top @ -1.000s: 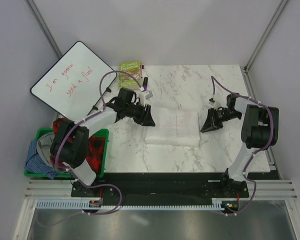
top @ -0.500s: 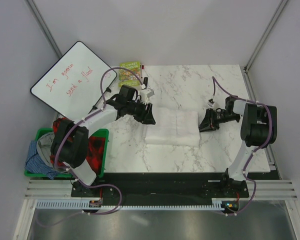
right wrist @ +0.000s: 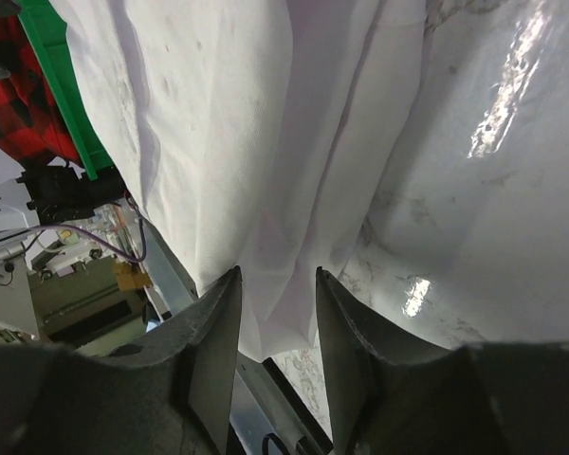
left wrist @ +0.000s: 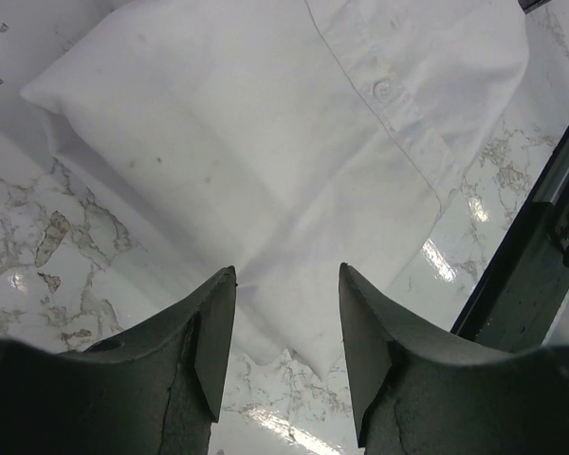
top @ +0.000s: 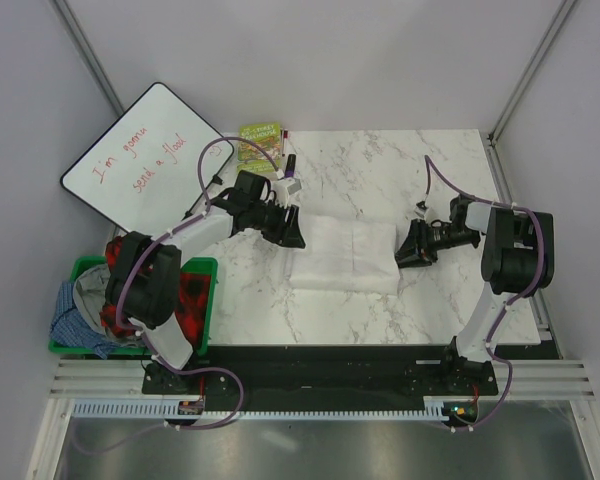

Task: Fold and stack the long sleeve shirts
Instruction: Fold the shirt

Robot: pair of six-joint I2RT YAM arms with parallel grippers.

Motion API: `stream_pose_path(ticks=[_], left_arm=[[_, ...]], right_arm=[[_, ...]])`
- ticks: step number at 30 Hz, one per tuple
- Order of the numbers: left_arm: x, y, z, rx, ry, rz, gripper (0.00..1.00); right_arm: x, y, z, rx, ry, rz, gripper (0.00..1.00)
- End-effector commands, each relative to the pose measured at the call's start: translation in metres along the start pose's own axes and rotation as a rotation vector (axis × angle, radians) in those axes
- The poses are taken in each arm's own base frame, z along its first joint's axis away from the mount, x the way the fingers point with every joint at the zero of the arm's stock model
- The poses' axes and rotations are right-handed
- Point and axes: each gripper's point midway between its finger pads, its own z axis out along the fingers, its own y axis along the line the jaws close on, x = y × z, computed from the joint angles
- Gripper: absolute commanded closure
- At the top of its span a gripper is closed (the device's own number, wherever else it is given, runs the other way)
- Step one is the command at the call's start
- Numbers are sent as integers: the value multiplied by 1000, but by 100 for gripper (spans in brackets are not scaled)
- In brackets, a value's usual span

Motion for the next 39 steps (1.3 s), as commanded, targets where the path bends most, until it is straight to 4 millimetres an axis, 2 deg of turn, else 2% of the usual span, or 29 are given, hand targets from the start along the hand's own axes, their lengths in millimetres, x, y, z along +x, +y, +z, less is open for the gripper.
stream_pose_path(ticks=[1,5,9,12,13,14,15,28,33,39], left_arm=[[-16,-4,-1,19,-31,7,45],[-11,0,1,19,-20,-5,45],[-7,5,1,12,-13,-19,45],[-7,12,-2,-3,-19,-41,45],[-6,16,-5,-11,-21,-51,45],[-6,20,-6,-29,-24,-52,44],[-6,22,-8,-39,-29,-50,44],[14,38,9,-44,31,-132,39],[18,39,17,-14,47,-157,43],[14,28,20,58,35,-177,53]], right_arm=[[-1,9,6,-91,-8,-17,57],[-1,11,10,-134,-9,6,61],[-6,6,12,-120,-19,7,71],[-7,6,11,-116,-25,9,81],[-6,6,11,-112,-23,10,92],[-6,6,11,-108,-25,6,99],[-6,6,10,-101,-26,4,100],[-9,11,3,-80,-50,-34,100],[-12,13,2,-77,-56,-37,100],[-15,12,0,-58,-63,-46,100]])
